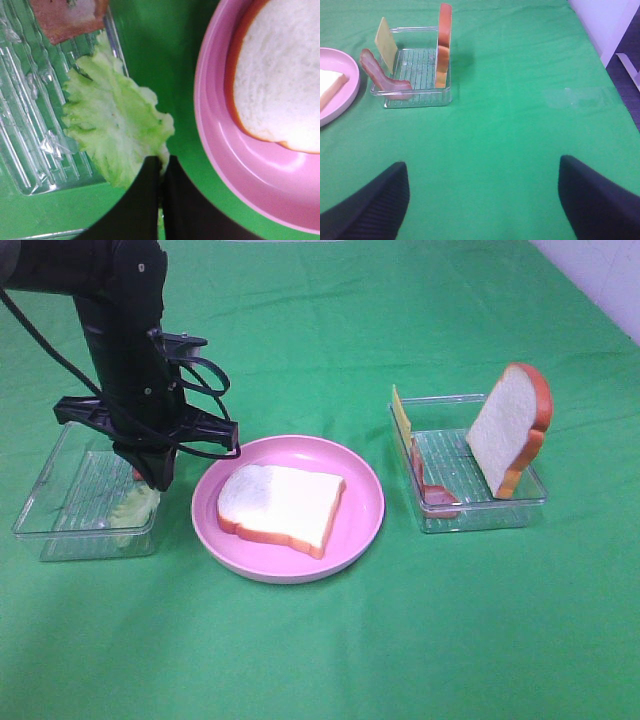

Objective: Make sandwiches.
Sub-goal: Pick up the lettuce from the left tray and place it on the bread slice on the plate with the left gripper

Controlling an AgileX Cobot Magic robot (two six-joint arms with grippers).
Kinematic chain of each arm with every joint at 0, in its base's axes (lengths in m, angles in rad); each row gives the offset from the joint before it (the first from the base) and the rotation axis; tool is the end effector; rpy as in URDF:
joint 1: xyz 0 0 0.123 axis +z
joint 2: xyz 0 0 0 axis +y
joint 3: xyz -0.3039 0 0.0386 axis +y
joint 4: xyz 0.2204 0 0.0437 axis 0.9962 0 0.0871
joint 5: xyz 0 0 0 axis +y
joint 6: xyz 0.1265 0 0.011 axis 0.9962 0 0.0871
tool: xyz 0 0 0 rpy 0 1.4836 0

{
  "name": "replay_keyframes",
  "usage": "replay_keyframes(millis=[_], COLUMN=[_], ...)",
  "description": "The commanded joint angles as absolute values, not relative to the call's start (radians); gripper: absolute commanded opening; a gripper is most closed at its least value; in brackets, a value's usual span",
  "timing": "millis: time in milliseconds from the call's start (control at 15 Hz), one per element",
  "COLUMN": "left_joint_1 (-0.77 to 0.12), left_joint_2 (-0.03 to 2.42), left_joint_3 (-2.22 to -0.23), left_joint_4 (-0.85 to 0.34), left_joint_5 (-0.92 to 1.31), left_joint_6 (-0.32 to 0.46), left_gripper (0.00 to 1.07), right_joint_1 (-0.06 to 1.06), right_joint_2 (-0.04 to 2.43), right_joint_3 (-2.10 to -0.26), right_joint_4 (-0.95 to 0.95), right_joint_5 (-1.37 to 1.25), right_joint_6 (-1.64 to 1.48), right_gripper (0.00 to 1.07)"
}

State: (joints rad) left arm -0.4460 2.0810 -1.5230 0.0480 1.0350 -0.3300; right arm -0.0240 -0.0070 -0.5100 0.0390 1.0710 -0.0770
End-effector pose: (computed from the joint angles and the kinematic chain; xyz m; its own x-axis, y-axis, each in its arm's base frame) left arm 0.3635 -0.1680 0.1631 -0.9875 0.1391 -0.0748 0.1380 0.9902 0.0196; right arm -0.0207 0.0048 0.2493 -0.4485 -0.0475 -0.8925 -0.0328 0.9988 -0.0367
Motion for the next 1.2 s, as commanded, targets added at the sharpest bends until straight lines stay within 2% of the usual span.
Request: replay_keyframes(millis=[67, 267, 467, 600, 1000, 1067, 1133, 1200], left_joint_1=[-0.452, -0.452, -0.452, -0.452, -0.485, -0.485, -0.491, -0.490], left_joint_2=[2.065, 1.988, 1.892, 1.869, 1.970, 1.970, 2.024, 2.039], left_joint_3=[-1.522, -1.523, -1.523, -1.523, -1.523, -1.523, -1.523, -1.523], left_joint_4=[0.039, 0.024, -0.104, -0.248, -0.698, -0.698, -0.720, -0.687], left_joint_5=[1.050, 1.068, 1.070, 1.048, 0.921, 0.921, 0.917, 0.917], left_joint_6=[-0.340, -0.340, -0.284, -0.200, 0.145, 0.145, 0.191, 0.186], left_gripper=[0.00, 0.00, 0.00, 0.00, 0.00, 0.00, 0.00, 0.00], right_joint_1=[-0.028, -0.028, -0.028, -0.028, -0.028, -0.028, -0.028, -0.028], right_joint_2=[-0.021, -0.021, -0.021, -0.021, -0.020, -0.020, -0.020, -0.020], right_joint_3=[-0.506, -0.506, -0.506, -0.506, -0.506, -0.506, -0.506, -0.506], right_joint_4=[0.036, 0.036, 0.036, 0.036, 0.036, 0.036, 0.036, 0.036], right_joint_5=[1.057, 1.057, 1.057, 1.057, 1.057, 1.057, 1.057, 1.057], right_joint_6=[-0.087, -0.087, -0.087, -0.087, -0.087, -0.087, -0.087, -0.087], right_gripper=[0.77, 0.77, 0.77, 0.77, 0.77, 0.77, 0.77, 0.77])
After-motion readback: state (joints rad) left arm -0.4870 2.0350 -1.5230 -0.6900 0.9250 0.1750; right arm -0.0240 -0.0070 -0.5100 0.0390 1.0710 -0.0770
